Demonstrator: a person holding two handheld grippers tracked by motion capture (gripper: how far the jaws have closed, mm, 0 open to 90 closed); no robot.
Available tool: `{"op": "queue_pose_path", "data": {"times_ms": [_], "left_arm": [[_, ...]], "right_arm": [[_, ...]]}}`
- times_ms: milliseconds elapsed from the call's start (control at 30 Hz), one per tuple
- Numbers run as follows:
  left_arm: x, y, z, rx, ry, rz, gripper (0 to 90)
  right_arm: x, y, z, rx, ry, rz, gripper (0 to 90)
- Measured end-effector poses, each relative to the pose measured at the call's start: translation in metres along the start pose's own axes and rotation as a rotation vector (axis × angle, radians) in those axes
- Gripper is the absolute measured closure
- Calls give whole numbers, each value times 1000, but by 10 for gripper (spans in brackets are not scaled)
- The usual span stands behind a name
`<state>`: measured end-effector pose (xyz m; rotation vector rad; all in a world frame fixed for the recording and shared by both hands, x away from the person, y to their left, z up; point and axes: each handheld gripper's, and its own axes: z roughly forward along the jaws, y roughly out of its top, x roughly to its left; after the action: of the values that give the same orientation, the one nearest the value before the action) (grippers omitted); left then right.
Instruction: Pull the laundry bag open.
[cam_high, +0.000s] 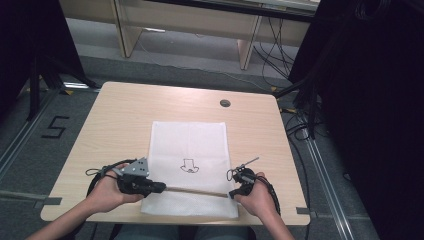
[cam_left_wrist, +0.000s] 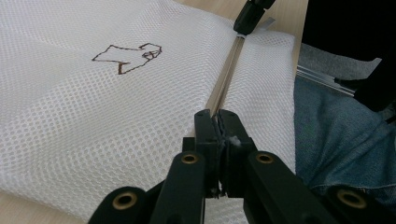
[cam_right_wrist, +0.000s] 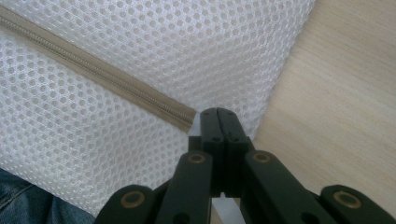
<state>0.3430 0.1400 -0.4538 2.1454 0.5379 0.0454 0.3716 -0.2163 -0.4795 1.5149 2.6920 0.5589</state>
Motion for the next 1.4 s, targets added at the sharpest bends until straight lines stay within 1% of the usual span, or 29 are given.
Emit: {"op": "queue_pose_path", "data": {"times_ms": [33, 67, 100, 133, 167, 200, 233, 267, 333, 367, 433, 500, 567, 600, 667, 733, 833, 867, 967, 1000, 1067, 1100, 1133, 1167, 1200, 1267, 1333, 1367, 1400], "left_arm": [[1, 0, 0, 7, 4, 18, 873], [1, -1, 0, 12, 10, 23, 873], [-1, -2, 1, 13, 16, -1, 873], [0, -3, 2, 12, 11, -1, 873], [0, -3, 2, 11, 9, -2, 873], [0, -3, 2, 11, 7, 7, 873], [1, -3, 1, 14, 11, 11, 873], [0, -3, 1, 14, 12, -3, 873], [0, -3, 1, 11, 4, -3, 873], [1, -3, -1, 14, 22, 7, 873], [2, -4, -3, 4, 22, -8, 873], [3, -5, -6, -3, 22, -23, 873], [3, -6, -5, -4, 16, -26, 873], [4, -6, -5, 10, 21, 6, 873], [4, -6, -5, 11, 18, 2, 873], [4, -7, -4, 8, 13, -22, 873], [4, -7, -5, 9, 12, -8, 873], [4, -7, -5, 17, 19, -19, 873], [4, -7, -5, 17, 16, -24, 873], [5, -8, -6, 18, 20, -13, 873], [6, -8, -6, 16, 12, -7, 873], [6, -8, -7, 9, 7, -12, 873], [5, -8, -7, 10, 10, -30, 873], [5, -8, -7, 10, 12, -26, 873], [7, -8, -8, 14, 6, 0, 873], [6, -8, -8, 17, 9, -2, 873], [5, -9, -8, 18, 16, -29, 873], [6, -9, -9, 15, 17, -16, 873], [7, -10, -11, 9, 15, -35, 873]], "right_arm": [[0, 0, -1, 9, 0, -4, 900], [1, 0, -1, 19, 5, 17, 900], [2, 0, -1, 26, 4, 32, 900], [0, 0, 0, 9, -3, 4, 900], [-1, 0, 0, 9, -1, -2, 900], [1, 0, -1, 17, -1, 13, 900], [0, 0, 0, 10, -1, -2, 900], [0, 0, 0, 8, -1, -1, 900], [0, 0, 0, 8, -1, -3, 900], [0, 0, 0, 10, -1, -3, 900], [-1, 0, 0, 7, 3, -13, 900], [-1, 0, 0, 10, 0, -1, 900], [-1, 0, 0, 8, -2, -2, 900], [-1, 1, 0, 9, -2, -1, 900], [-1, 1, 0, 9, -3, -2, 900], [-1, 0, 0, 7, -3, -2, 900], [-1, 1, 0, 8, -2, -2, 900], [-1, 0, 0, 8, -2, -2, 900], [-1, 0, 0, 8, 1, -6, 900], [-2, 0, 0, 5, 7, -14, 900], [-1, 0, 0, 8, 1, -5, 900], [-1, 0, 0, 7, 1, -6, 900], [-1, 0, 0, 7, 1, -5, 900], [-1, 0, 0, 8, 1, -5, 900], [-1, 0, -1, 12, 6, 0, 900], [-2, 0, 0, 11, 3, -4, 900], [-1, 0, 0, 7, 2, -6, 900], [-3, 0, 0, 0, 2, -22, 900], [-3, 0, 0, 2, 0, -19, 900]]}}
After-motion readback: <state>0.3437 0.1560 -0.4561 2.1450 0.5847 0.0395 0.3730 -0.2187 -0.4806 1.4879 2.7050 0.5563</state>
